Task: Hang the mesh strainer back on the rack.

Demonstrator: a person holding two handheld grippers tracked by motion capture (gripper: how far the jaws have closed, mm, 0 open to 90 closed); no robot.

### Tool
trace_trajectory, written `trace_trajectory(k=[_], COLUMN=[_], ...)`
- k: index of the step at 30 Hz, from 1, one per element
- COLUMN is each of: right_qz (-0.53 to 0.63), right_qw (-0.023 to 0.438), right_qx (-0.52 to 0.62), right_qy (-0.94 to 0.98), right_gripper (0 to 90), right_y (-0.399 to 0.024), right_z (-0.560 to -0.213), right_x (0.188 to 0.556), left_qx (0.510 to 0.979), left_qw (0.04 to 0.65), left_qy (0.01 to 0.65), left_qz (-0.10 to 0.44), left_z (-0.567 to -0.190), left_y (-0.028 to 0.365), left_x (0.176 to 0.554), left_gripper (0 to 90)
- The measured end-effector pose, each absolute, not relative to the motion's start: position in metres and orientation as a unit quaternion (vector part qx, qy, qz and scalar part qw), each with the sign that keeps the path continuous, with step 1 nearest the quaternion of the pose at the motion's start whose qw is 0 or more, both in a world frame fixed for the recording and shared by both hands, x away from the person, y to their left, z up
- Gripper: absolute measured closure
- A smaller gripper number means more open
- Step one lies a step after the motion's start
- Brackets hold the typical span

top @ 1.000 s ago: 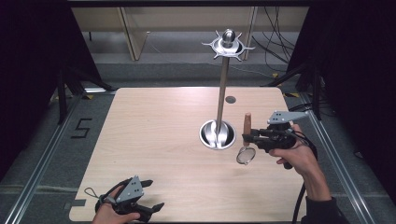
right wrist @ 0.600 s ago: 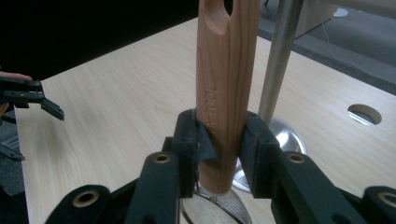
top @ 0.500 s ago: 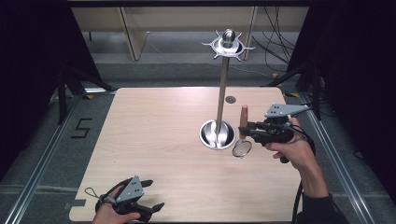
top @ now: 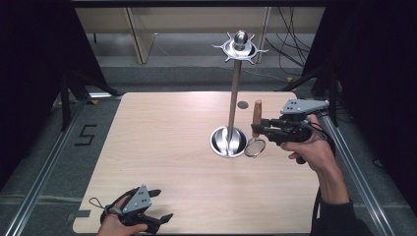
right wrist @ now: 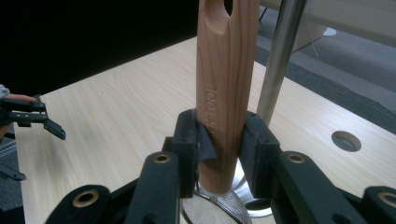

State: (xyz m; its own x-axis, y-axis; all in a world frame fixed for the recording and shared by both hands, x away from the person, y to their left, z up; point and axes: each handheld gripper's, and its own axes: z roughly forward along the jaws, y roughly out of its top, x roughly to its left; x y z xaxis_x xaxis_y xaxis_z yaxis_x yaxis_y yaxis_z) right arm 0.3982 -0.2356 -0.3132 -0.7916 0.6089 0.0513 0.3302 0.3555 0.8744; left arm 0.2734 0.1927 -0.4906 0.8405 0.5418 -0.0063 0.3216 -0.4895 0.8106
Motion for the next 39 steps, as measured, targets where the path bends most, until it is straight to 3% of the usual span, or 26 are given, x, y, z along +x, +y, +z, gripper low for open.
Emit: trace_trajectory(k=[17, 39], right_qz=[0.506, 0.508], right_qw=[0.170, 0.170], right_qx=[0.275, 0.292], right_qy=[0.800, 0.792], right_gripper=[70.6, 70.6], right_y=[-0.220, -0.217], right_z=[-0.282, -0.244], right_x=[0.405, 0.419], left_qx=[0.850, 0.855], left_qw=[0.443, 0.436], left_qy=[0.253, 0.250], left_qz=[0.126, 0.129], left_z=[-0.491, -0.490], left_y=[0.192, 0.193], left_x=[0.274, 0.274], left_gripper=[15.2, 15.2])
